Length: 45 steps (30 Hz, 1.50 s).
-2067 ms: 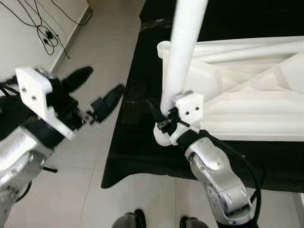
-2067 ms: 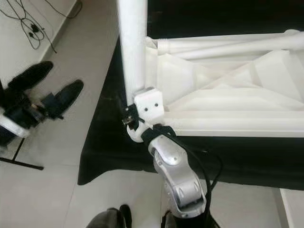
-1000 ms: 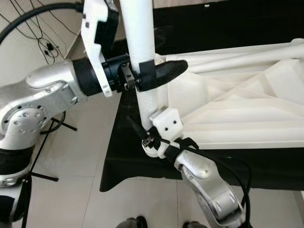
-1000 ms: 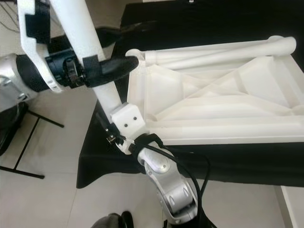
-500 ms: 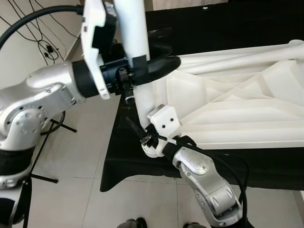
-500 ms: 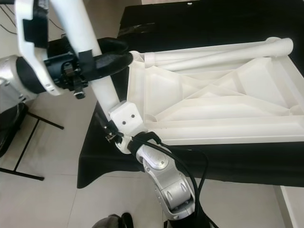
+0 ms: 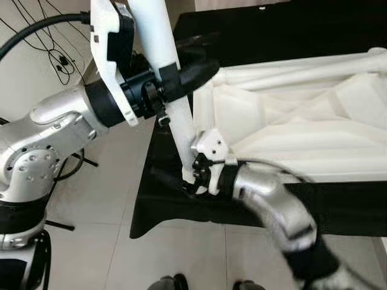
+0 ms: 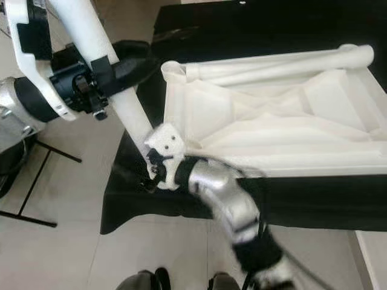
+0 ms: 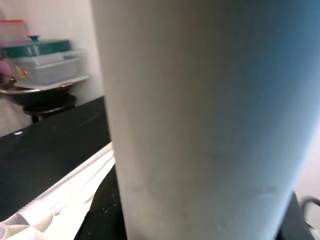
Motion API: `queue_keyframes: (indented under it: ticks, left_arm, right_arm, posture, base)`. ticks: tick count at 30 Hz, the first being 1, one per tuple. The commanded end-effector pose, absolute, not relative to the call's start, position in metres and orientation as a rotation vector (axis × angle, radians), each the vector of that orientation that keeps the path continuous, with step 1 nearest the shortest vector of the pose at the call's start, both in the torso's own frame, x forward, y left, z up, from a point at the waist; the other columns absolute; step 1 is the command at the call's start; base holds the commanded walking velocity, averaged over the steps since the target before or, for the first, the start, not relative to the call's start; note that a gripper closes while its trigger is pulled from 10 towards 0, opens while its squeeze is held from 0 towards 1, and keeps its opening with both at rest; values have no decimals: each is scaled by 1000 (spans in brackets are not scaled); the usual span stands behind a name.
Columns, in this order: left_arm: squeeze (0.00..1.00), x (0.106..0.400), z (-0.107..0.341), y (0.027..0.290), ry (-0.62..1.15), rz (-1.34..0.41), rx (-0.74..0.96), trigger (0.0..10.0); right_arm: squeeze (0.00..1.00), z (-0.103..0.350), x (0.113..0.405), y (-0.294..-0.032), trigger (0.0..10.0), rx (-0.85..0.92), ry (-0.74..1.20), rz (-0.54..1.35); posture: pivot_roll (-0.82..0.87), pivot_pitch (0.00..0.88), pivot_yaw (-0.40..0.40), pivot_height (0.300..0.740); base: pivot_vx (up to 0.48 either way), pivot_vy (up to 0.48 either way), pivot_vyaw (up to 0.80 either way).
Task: Building children table
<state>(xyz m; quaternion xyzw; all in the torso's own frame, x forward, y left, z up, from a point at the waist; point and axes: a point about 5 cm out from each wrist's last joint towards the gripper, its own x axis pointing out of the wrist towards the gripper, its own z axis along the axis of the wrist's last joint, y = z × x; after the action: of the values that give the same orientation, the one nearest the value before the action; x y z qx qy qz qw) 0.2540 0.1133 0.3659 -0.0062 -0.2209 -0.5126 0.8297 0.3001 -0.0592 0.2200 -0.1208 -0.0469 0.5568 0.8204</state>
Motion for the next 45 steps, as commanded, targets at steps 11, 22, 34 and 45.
queue_keyframes:
  ticks: [11,22,34,45]
  left_arm:
    - [0,247,360,100,-460,-1153,-45,0]
    - [0,249,358,98,-461,-1155,-54,0]
    - [1000,259,356,105,-459,-1077,-64,10000]
    - [0,273,360,112,-449,-946,-104,10000]
  right_arm:
    - [0,272,346,-48,10000,-292,-150,1474]
    - [0,275,351,-52,0,-294,-122,1660]
    - [0,266,360,-56,0,-277,-124,1514]
    - [0,232,347,-70,0,-199,-46,947]
  posture:
    - [91,234,85,740]
    - [81,242,90,740]
    - [63,244,90,740]
    - [65,266,60,740]
  base:
    - [0,0,0]
    - [0,0,0]
    - [0,0,0]
    - [0,0,0]
